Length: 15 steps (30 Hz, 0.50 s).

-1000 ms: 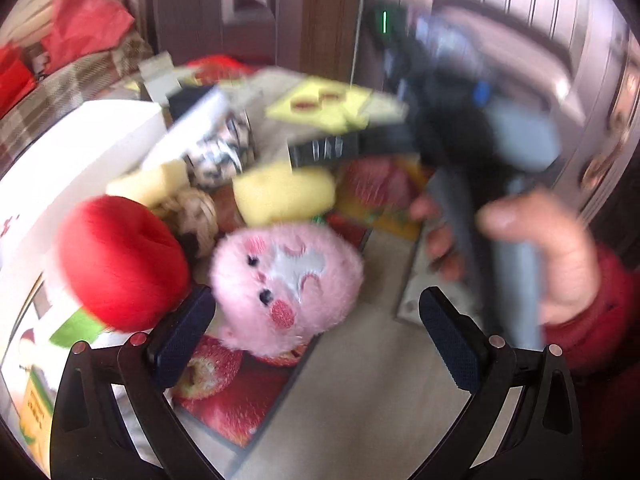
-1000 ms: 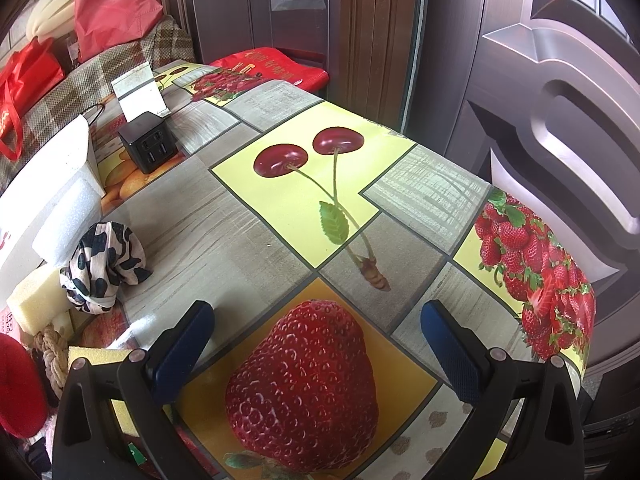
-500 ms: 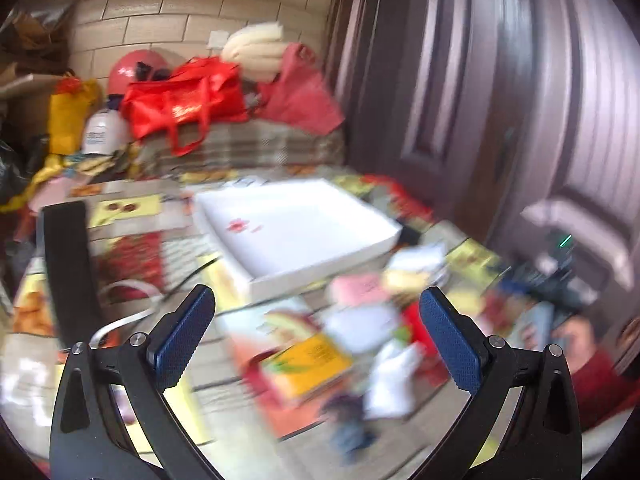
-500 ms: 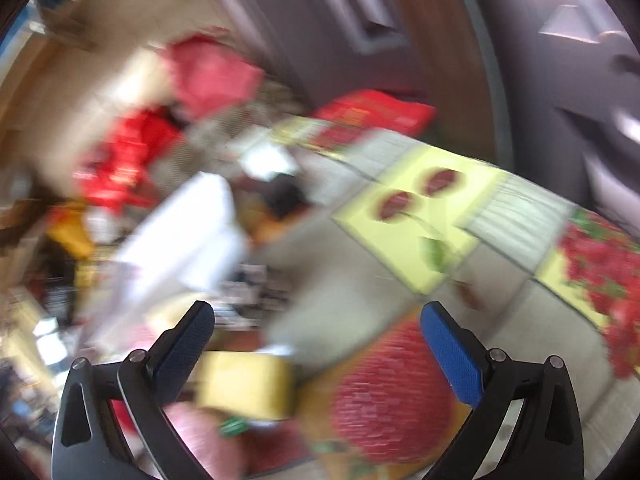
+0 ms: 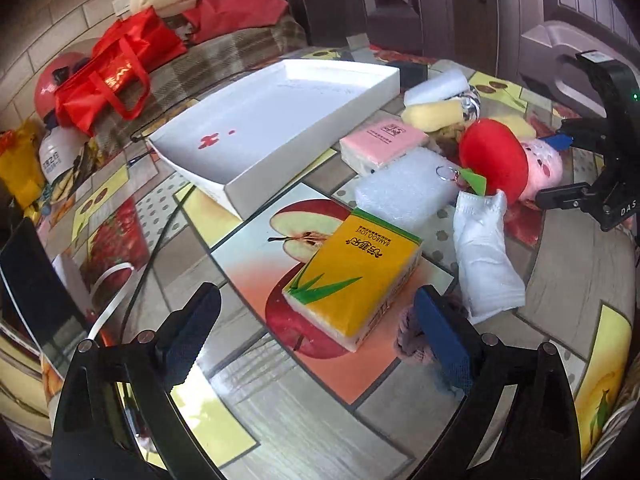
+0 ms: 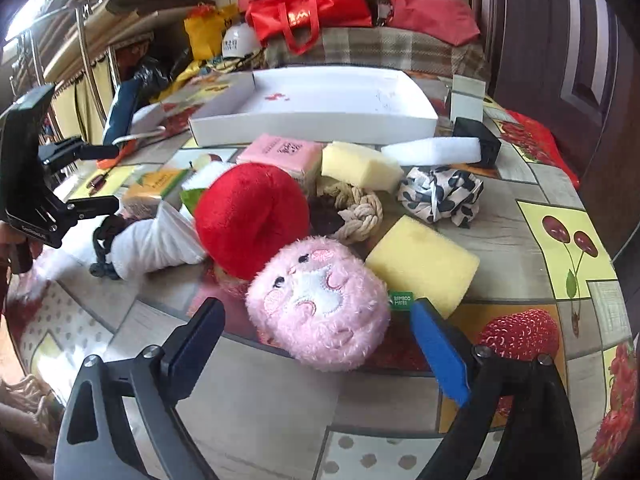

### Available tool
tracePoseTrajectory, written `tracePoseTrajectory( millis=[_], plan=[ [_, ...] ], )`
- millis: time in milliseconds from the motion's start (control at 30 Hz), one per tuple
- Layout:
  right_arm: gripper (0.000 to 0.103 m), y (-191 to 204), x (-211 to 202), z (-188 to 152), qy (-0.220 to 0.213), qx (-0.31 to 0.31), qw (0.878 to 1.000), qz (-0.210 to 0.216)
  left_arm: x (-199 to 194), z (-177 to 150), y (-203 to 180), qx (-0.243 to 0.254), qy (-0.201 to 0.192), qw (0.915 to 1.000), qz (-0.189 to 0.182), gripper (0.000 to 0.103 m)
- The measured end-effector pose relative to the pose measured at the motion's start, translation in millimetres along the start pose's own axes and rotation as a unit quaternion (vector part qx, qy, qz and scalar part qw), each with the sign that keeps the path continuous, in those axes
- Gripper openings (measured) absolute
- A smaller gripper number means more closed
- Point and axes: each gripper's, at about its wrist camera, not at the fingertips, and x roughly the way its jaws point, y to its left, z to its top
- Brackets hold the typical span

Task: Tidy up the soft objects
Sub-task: 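Grasp the yellow tissue pack with left tool while right tool grasps the pink plush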

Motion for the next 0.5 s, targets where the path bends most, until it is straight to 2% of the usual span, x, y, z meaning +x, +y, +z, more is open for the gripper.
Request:
tracePoseTrajectory(
  millis=[67,167,333,400,500],
  plan=[
    [0.077,2.4,4.6,6.7,0.013,0.009,1.0,0.002,9.5,4.3,0.3,0.009,0.012,0.9998,-0.012,0.093],
    [0.073,-1.0,1.1,10.8,0.014,0.007,1.0,0.006,22.5,9.4,-0.8,0.021,0.029,0.9985,-0.041,0.093],
    [0.063,2.2,-0.5,8.7,0.012,-0.008,1.0,-0.004,29.3,8.2,-0.8,0.0,0.031,0.9956,-0.088,0.066],
    [0.06,3.7,-2.8,7.5,0.008,-0.012,1.0,-0.001,21.5,4.0,-0.5,-0.011,0.017,0.9963,-0.084,0.059],
    [0.059,3.5,-10.2,5.5,-0.015,-0.006,1.0,0.002,4.9,-9.9,7.6,-0.053,-0.013,0.9967,-0.06,0.054]
  ],
)
